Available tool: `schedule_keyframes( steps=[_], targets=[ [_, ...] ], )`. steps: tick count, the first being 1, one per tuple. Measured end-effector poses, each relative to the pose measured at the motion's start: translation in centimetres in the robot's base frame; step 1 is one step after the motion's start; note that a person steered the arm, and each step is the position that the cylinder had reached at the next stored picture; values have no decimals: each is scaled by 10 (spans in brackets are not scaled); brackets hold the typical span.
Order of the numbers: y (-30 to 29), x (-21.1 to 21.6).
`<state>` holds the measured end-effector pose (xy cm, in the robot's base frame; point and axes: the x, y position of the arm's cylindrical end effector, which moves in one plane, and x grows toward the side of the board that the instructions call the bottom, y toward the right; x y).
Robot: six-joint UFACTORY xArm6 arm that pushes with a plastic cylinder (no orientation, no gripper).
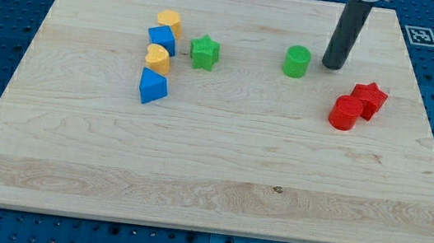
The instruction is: Slide the green circle to the center
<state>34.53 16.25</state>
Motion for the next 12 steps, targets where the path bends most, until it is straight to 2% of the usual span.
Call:
schedule_keyframes(
  steps=[2,7,9,11,12],
  targets=[
    [-27,4],
    [-81,64],
    [-32,33],
    [-33,4],
    [-49,5]
  ],
)
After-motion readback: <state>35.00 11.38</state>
